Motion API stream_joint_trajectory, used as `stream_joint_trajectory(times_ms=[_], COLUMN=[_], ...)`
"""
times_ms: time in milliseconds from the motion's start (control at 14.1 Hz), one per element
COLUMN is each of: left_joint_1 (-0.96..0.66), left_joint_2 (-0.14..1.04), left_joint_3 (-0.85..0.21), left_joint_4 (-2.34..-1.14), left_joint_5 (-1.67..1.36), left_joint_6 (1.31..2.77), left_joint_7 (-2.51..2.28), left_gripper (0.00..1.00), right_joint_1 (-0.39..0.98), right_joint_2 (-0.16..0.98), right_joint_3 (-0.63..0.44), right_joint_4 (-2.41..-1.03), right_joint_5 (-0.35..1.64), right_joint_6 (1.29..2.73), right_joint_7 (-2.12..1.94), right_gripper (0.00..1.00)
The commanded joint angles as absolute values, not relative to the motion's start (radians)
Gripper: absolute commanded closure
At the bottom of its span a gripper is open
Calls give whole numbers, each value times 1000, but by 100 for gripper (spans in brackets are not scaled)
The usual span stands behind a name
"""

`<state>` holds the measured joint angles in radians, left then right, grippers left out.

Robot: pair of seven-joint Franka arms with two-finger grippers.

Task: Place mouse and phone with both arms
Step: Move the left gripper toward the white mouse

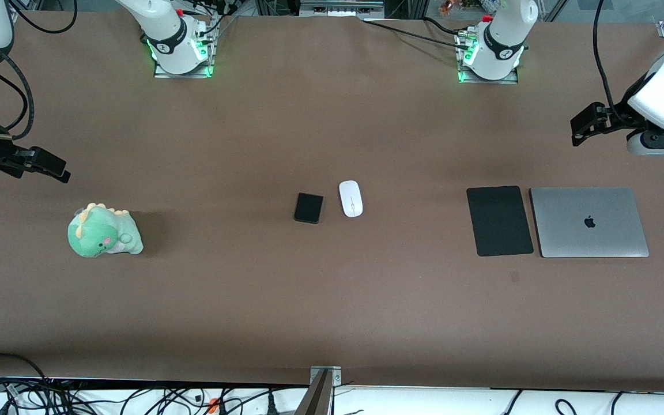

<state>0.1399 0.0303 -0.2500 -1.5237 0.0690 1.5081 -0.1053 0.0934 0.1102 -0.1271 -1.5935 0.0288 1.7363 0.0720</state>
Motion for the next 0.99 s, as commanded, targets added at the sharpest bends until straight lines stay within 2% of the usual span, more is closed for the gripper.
stream_joint_trajectory(times_ms=[0, 566, 920], left_joint_1=[158, 149, 103], left_joint_2=[3, 17, 70], left_joint_3=[-258, -259, -262], left_joint_4=[-1549, -1545, -1531], left_joint_5=[52, 51, 41], left_joint_6=[1509, 1517, 1523], left_joint_7=[-78, -92, -123], left_gripper=[0, 0, 0], right_joint_1=[80, 81, 80], right_joint_2=[101, 104, 104], right_joint_3=[-118, -117, -117], right_joint_4=[-1568, -1548, -1548], right_joint_5=[40, 38, 40], right_joint_6=[1707, 1663, 1663], right_joint_7=[58, 57, 57], right_gripper=[0, 0, 0])
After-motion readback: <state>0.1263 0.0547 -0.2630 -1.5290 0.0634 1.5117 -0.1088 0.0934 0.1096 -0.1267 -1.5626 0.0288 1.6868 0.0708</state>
